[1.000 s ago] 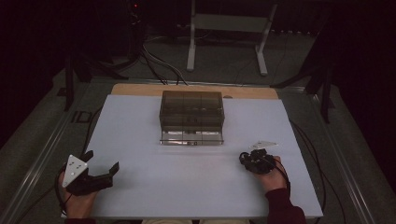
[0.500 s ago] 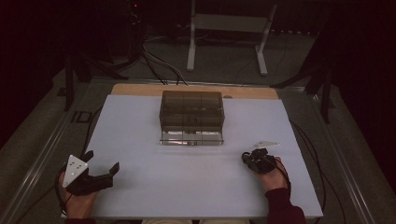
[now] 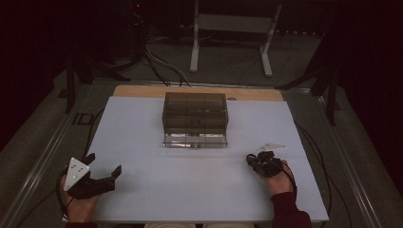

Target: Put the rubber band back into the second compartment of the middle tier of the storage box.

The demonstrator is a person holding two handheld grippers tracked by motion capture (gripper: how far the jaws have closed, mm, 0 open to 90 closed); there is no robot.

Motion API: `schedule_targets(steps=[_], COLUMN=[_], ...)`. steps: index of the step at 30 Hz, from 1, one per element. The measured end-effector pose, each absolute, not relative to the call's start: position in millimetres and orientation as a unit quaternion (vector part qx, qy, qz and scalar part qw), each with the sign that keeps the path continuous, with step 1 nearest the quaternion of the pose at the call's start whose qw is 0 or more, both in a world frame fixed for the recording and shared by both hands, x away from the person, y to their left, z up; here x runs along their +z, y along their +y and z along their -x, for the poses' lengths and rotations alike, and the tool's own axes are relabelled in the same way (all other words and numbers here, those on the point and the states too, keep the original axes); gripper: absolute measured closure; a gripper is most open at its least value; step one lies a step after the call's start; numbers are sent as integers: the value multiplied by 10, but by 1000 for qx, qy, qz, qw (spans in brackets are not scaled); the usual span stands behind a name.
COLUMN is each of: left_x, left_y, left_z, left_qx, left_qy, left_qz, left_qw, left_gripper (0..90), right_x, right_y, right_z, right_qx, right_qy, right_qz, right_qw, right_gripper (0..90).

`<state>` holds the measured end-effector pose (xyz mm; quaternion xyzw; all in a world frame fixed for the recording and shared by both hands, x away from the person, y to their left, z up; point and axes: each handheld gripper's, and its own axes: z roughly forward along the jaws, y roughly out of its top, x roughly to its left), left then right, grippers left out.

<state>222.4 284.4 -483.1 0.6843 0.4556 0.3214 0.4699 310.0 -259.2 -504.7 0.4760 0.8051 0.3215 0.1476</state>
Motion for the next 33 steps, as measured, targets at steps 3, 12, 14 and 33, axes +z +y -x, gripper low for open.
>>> schedule_targets(steps=[3,12,14,33], left_x=[-4830,-4816,-4812,-4822], left_y=[2834,2831,2823,2820], left_z=[-2226,-2222,-2222,-2223], left_qx=[320,321,322,324], left_qy=[454,453,452,454], left_qz=[-687,-689,-689,-688], left_qw=[469,466,466,464], left_gripper=[4,4,4,4], right_x=[-5028,-4953,-4945,-4768], right_y=[-2599,-2598,-2597,-2582], right_z=[-3093,-3082,-3080,-3092], right_qx=[325,334,334,349], right_qy=[803,799,799,794], right_qz=[-478,-475,-475,-469], right_qw=[148,155,156,168], right_gripper=[884,884,884,884])
